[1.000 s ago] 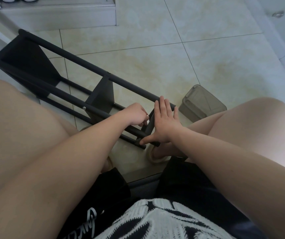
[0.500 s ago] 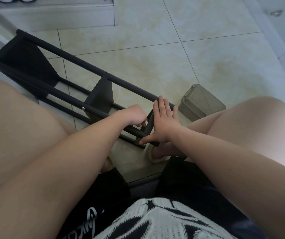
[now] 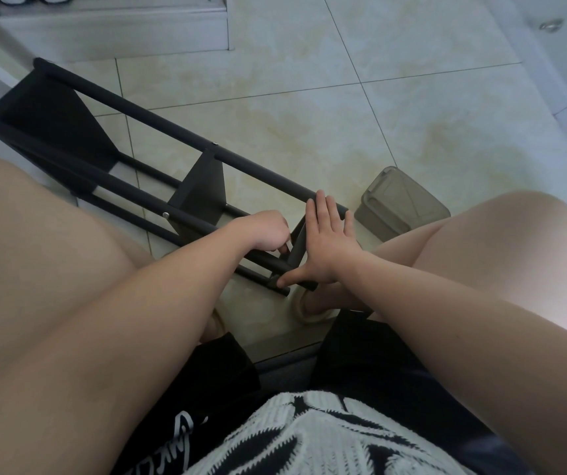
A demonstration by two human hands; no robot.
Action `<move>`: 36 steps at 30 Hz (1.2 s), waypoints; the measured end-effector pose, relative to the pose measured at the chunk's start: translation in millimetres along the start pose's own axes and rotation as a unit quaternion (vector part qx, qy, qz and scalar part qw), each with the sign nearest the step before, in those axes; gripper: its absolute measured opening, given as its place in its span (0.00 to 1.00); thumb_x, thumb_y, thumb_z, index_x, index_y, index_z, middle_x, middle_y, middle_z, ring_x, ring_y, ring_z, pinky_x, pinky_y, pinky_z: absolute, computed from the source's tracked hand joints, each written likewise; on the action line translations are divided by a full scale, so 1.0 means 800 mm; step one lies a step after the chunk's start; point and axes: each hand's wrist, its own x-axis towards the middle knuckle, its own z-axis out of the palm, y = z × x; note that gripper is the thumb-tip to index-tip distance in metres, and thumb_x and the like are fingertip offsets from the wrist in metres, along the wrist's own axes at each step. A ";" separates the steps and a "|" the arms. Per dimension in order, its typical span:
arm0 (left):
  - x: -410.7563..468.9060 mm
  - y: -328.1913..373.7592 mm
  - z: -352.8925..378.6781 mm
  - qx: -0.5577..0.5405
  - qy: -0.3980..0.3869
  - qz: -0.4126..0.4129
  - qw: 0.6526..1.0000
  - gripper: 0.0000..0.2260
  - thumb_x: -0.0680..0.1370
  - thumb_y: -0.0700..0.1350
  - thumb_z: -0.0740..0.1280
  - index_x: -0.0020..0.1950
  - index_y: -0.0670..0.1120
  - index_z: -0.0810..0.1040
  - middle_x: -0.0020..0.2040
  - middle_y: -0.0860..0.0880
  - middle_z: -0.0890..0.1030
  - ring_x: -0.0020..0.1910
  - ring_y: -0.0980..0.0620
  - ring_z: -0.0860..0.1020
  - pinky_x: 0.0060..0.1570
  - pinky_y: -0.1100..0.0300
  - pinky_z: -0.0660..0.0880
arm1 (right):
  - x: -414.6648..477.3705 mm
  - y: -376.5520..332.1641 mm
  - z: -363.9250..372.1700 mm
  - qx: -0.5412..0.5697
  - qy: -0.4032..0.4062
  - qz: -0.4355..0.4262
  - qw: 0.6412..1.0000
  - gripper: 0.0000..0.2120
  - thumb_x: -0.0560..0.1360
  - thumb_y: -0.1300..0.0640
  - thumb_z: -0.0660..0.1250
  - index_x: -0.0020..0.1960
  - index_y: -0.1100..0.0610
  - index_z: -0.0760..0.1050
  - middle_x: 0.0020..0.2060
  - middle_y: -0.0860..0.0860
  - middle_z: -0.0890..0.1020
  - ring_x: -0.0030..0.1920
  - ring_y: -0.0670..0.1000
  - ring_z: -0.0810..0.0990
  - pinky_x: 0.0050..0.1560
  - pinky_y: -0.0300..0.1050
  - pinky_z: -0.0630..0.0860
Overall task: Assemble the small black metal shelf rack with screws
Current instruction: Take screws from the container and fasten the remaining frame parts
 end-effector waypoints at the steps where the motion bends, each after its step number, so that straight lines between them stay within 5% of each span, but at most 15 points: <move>1: 0.000 -0.001 0.000 0.001 -0.001 0.001 1.000 0.10 0.81 0.38 0.61 0.57 0.40 0.81 0.56 0.42 0.83 0.57 0.40 0.79 0.54 0.51 0.75 | 0.000 0.000 0.000 0.001 0.001 0.000 1.000 0.77 0.56 0.17 0.66 0.78 0.61 0.26 0.77 0.58 0.26 0.77 0.59 0.25 0.76 0.65 0.34; 8: 0.001 -0.006 -0.003 0.052 -0.016 0.022 0.998 0.09 0.81 0.39 0.62 0.56 0.40 0.81 0.56 0.43 0.83 0.58 0.42 0.79 0.61 0.48 0.75 | 0.001 0.001 0.003 0.007 0.007 -0.002 1.000 0.77 0.55 0.17 0.66 0.78 0.61 0.26 0.77 0.58 0.26 0.77 0.58 0.25 0.77 0.65 0.34; 15: 0.000 -0.011 -0.006 0.072 -0.035 0.031 0.996 0.05 0.81 0.38 0.62 0.50 0.45 0.77 0.56 0.45 0.83 0.56 0.44 0.79 0.57 0.51 0.74 | 0.003 0.002 0.003 0.005 0.007 -0.001 1.000 0.78 0.55 0.17 0.66 0.78 0.61 0.26 0.77 0.58 0.26 0.77 0.59 0.25 0.77 0.65 0.34; 29: -0.006 -0.010 -0.006 0.120 -0.052 0.011 0.991 0.11 0.81 0.40 0.59 0.58 0.43 0.80 0.55 0.44 0.82 0.54 0.45 0.79 0.56 0.51 0.75 | 0.006 0.003 0.007 0.007 0.011 -0.003 1.000 0.79 0.54 0.16 0.65 0.78 0.61 0.25 0.77 0.58 0.26 0.77 0.58 0.25 0.77 0.66 0.34; 33: -0.010 -0.010 -0.006 0.143 -0.021 -0.016 0.989 0.11 0.81 0.41 0.59 0.58 0.42 0.79 0.51 0.45 0.81 0.47 0.47 0.78 0.49 0.54 0.73 | 0.002 0.003 -0.001 0.026 -0.011 -0.008 1.000 0.77 0.55 0.17 0.66 0.79 0.60 0.27 0.77 0.58 0.25 0.77 0.58 0.24 0.77 0.66 0.33; 36: -0.012 -0.015 -0.026 0.183 0.056 -0.041 0.981 0.09 0.79 0.39 0.59 0.51 0.42 0.79 0.46 0.44 0.80 0.43 0.45 0.77 0.51 0.48 0.76 | 0.001 0.010 -0.023 0.122 -0.037 -0.017 0.992 0.67 0.62 0.21 0.66 0.83 0.56 0.38 0.79 0.57 0.30 0.79 0.57 0.28 0.77 0.65 0.34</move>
